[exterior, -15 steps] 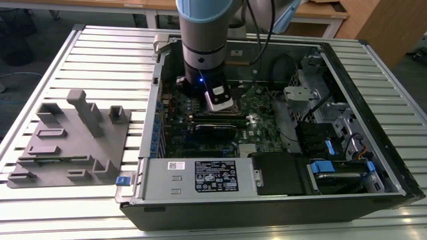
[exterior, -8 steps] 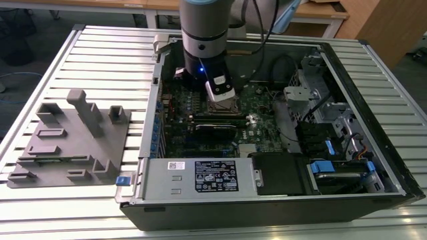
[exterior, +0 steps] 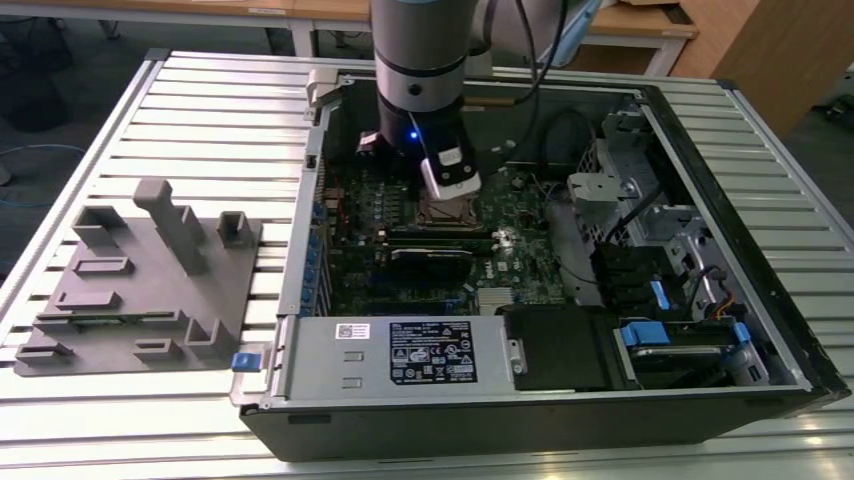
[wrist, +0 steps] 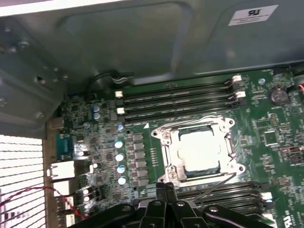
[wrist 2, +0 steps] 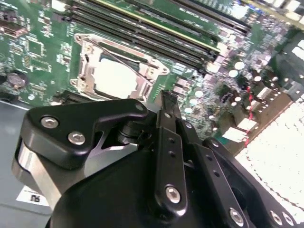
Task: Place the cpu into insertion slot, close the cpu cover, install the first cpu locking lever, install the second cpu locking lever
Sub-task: 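Install the second cpu locking lever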
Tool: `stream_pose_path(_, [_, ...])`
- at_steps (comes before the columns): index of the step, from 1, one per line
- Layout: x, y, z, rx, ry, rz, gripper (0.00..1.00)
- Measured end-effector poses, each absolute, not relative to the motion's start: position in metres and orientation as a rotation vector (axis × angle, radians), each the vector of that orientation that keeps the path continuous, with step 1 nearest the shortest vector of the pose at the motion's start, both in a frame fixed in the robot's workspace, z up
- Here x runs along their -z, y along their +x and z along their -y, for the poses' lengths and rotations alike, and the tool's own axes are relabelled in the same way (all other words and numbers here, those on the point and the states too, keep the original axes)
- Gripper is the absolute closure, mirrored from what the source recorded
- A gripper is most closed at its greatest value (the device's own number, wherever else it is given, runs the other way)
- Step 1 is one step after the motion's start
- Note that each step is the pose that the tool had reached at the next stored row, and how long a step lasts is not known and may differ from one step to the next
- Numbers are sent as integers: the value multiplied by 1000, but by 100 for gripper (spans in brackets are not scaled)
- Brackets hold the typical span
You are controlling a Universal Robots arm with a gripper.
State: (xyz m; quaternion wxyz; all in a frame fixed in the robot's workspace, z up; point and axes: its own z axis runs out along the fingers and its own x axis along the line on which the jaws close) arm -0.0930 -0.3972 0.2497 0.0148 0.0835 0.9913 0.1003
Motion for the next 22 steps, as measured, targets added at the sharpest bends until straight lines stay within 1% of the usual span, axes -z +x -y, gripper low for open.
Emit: stream_pose_path(22, [-254, -66, 387, -281, 267, -3086, 90])
